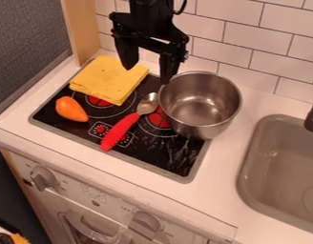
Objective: Move the silver bowl onto the yellow cloth on the top left of the burner
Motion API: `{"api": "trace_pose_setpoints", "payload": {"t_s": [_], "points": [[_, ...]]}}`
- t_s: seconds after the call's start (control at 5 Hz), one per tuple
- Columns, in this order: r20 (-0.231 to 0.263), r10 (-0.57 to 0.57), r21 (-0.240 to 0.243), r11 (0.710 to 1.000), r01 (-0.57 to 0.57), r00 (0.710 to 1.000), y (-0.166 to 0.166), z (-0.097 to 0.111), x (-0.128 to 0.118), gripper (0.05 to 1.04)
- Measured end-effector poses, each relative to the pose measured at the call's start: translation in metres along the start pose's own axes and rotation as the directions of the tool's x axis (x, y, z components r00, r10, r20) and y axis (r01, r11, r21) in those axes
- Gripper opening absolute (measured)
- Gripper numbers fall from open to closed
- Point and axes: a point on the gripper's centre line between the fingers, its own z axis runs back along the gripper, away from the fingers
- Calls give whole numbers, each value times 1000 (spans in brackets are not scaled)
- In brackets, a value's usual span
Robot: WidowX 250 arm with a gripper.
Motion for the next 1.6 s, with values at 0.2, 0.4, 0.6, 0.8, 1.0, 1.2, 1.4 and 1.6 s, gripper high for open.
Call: {"api": "trace_pose_setpoints", "payload": {"t_s": [0.2, 0.4, 0.6, 0.8, 1.0, 1.2, 1.4, 1.6], "points": [[-32, 2, -9, 1000, -2, 1000, -1, -10, -2, 1001], [-46, 1, -32, 999, -2, 999, -4, -35, 21, 1001], [-55, 3, -37, 999, -5, 998, -3, -56, 39, 1001], [-84, -10, -61, 998, 4, 996, -6, -75, 45, 1001], [-123, -8, -56, 998, 1, 992, -5, -88, 43, 922], [-119, -22, -61, 998, 15, 993, -6, -91, 44, 636], [-126, -20, -54, 998, 13, 992, -5, -91, 43, 358], [-129, -16, -55, 998, 9, 991, -5, -91, 43, 152]]}}
